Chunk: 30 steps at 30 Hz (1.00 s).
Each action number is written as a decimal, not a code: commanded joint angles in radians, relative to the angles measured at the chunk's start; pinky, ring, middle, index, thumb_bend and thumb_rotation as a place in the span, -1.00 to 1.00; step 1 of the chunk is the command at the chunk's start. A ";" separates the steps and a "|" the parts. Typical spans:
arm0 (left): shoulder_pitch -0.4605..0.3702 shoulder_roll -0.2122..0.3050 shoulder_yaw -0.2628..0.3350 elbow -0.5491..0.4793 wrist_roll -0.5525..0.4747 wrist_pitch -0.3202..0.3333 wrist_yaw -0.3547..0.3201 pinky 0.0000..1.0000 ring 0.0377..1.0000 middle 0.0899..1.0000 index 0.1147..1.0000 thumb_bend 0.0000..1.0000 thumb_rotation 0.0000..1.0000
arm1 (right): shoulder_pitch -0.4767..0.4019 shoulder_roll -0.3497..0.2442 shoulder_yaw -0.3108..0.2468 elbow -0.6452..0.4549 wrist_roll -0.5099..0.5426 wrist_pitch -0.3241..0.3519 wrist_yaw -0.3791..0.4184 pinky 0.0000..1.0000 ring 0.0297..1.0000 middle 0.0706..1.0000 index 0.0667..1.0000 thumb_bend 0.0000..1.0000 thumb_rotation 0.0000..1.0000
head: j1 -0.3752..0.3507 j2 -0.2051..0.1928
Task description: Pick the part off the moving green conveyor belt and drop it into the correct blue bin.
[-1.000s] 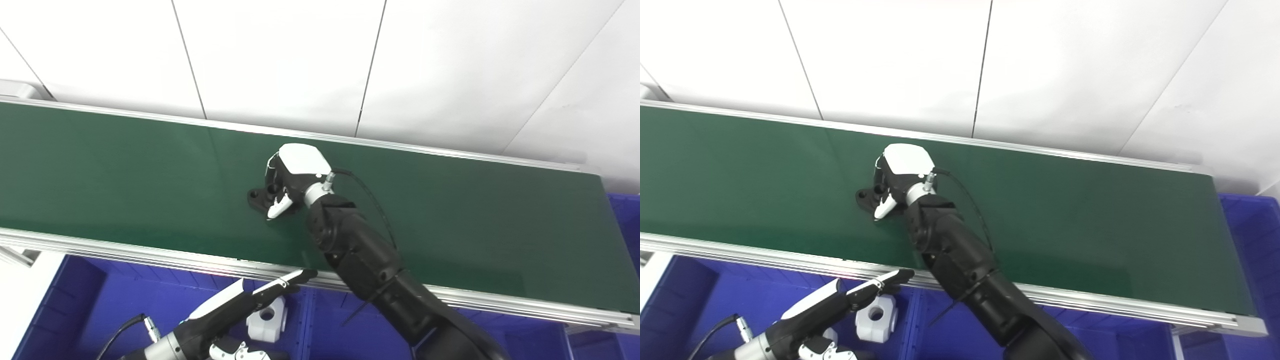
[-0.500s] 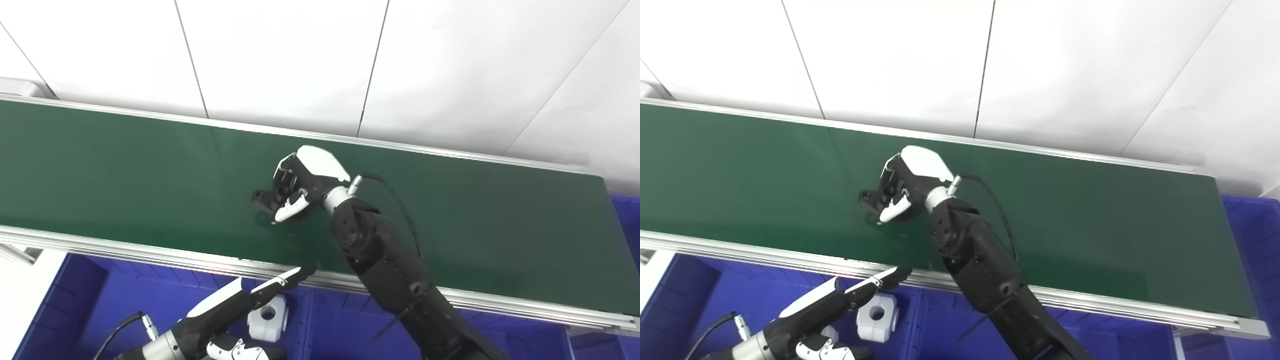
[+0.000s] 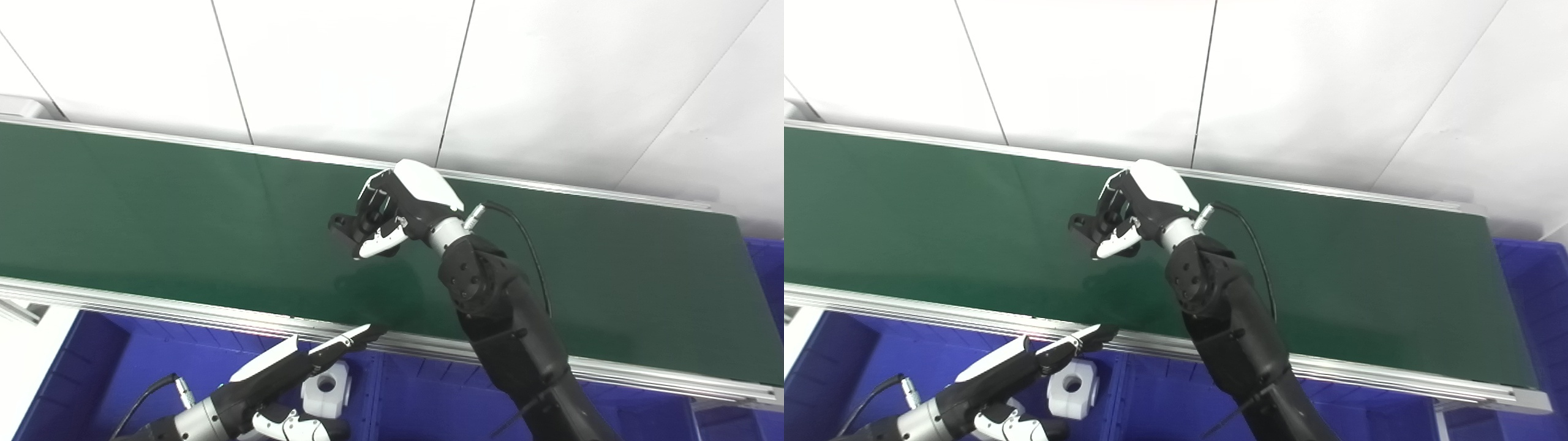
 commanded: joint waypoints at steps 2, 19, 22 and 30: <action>-0.007 0.011 0.005 -0.035 -0.009 -0.020 0.004 0.95 1.00 1.00 0.98 -0.39 0.18 | 0.011 -0.009 -0.025 -0.105 -0.059 -0.003 0.065 -0.23 -0.20 -0.04 -0.11 0.04 -1.00 | -0.007 0.010; -0.084 0.031 0.028 -0.069 -0.074 0.058 -0.026 0.94 1.00 1.00 0.98 -0.35 0.30 | 0.241 -0.002 -0.258 -0.522 -0.243 -0.003 0.450 -0.46 -0.25 -0.15 -0.05 0.04 -1.00 | -0.165 0.206; -0.083 0.026 0.025 -0.062 -0.082 0.057 -0.025 0.93 1.00 1.00 0.97 -0.35 0.24 | 0.307 -0.010 -0.258 -0.582 -0.253 -0.005 0.482 -0.51 -0.27 -0.19 -0.04 0.04 -1.00 | -0.159 0.201; -0.081 0.023 0.030 -0.078 -0.085 0.069 -0.016 0.91 0.98 1.00 0.97 -0.32 0.27 | 0.486 0.000 -0.229 -0.684 -0.264 -0.031 0.490 -0.50 -0.31 -0.19 -0.01 0.03 -1.00 | -0.128 0.214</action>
